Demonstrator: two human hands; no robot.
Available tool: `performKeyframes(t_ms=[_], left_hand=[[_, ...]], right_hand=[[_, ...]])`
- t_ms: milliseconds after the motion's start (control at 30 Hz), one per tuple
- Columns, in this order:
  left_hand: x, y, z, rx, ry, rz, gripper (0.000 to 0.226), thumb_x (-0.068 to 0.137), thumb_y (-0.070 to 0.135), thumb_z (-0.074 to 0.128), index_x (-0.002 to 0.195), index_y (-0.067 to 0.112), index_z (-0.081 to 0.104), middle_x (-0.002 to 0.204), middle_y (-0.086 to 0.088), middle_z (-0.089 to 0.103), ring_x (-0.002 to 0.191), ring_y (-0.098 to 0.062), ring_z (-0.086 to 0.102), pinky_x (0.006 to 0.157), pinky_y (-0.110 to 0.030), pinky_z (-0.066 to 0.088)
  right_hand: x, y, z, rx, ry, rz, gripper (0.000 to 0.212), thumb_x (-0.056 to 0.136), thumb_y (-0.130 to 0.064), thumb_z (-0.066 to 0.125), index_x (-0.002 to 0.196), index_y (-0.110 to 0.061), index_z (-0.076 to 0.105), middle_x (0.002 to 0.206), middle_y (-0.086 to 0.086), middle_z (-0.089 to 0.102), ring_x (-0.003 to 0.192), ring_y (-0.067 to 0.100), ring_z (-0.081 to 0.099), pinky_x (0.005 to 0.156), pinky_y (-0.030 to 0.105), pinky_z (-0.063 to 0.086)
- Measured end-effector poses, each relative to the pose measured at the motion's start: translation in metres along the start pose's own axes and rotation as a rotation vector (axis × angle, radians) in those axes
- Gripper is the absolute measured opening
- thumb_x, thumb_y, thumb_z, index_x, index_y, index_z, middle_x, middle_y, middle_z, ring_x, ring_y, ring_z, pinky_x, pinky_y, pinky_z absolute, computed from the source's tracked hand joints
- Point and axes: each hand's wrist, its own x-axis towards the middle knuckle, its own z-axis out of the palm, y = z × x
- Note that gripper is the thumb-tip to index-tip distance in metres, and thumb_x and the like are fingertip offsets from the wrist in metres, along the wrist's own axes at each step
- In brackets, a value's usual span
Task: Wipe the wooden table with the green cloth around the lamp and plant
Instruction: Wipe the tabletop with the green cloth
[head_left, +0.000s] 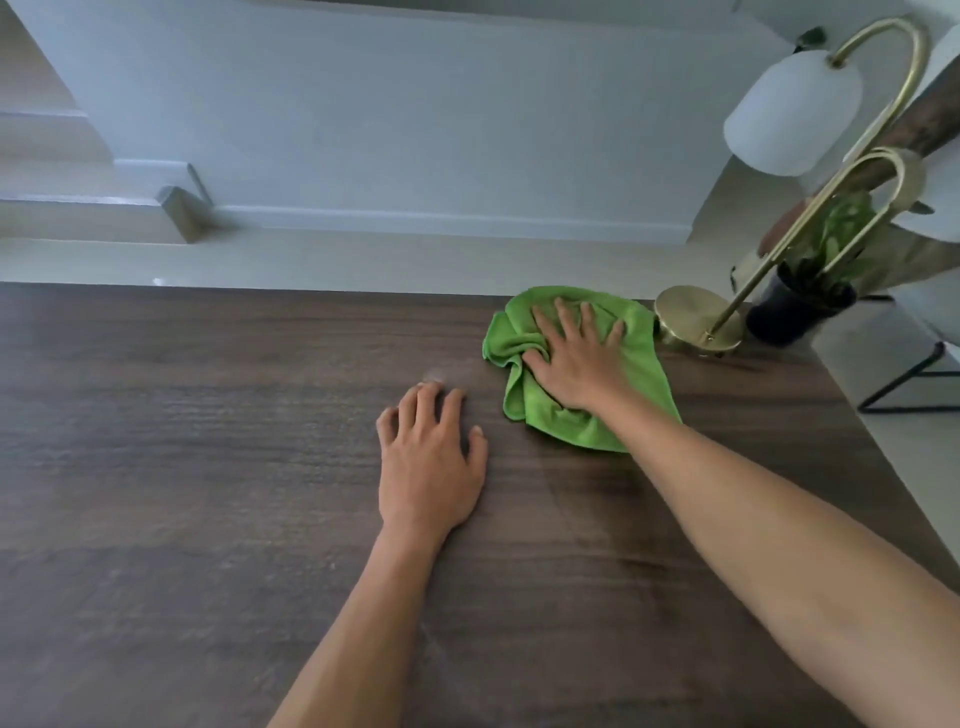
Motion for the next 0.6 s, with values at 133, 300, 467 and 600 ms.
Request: performKeyframes(t_ms=[133,300,467,600], left_hand=[[-0.005,-0.009,0.0,-0.116,-0.002,0.0,0.04,0.092,0.035,0.051,0.128,0.018,0.056,0.139,0.0,0.05,0.135,-0.019,0.039,0.111,-0.038,0.028],[-0.011,-0.055,-0.019,0.011,-0.011,0.057,0.043,0.092,0.039,0.045,0.128,0.018,0.055,0.14,-0.001,0.05,0.133,-0.02,0.042,0.105,-0.038,0.033],[-0.011,-0.087,-0.029,0.018,-0.007,-0.042,0.051,0.092,0.044,0.039,0.134,0.018,0.052,0.145,-0.002,0.047,0.138,-0.021,0.036,0.111,-0.04,0.024],[-0.01,-0.081,-0.029,0.041,-0.023,-0.053,0.05,0.094,0.043,0.04,0.138,0.019,0.047,0.146,-0.001,0.044,0.14,-0.019,0.031,0.113,-0.039,0.02]], right_hand=[[0.037,-0.026,-0.008,0.043,-0.026,0.025,0.071,0.093,-0.067,0.011,0.156,-0.033,0.004,0.165,-0.003,-0.003,0.151,0.033,-0.006,0.113,0.07,-0.002],[-0.039,-0.044,0.005,0.025,0.023,-0.254,0.072,0.092,-0.064,0.013,0.156,-0.03,0.002,0.165,-0.005,-0.007,0.151,0.031,-0.009,0.115,0.067,-0.001],[-0.118,-0.012,0.012,0.119,-0.04,-0.389,0.072,0.083,-0.055,0.017,0.152,-0.034,0.017,0.163,-0.012,0.0,0.15,0.021,-0.014,0.114,0.066,-0.011],[-0.051,-0.015,-0.018,0.333,-0.067,-0.241,0.063,0.08,-0.043,0.025,0.139,-0.023,0.038,0.154,-0.002,0.022,0.148,0.025,0.015,0.11,0.073,-0.005]])
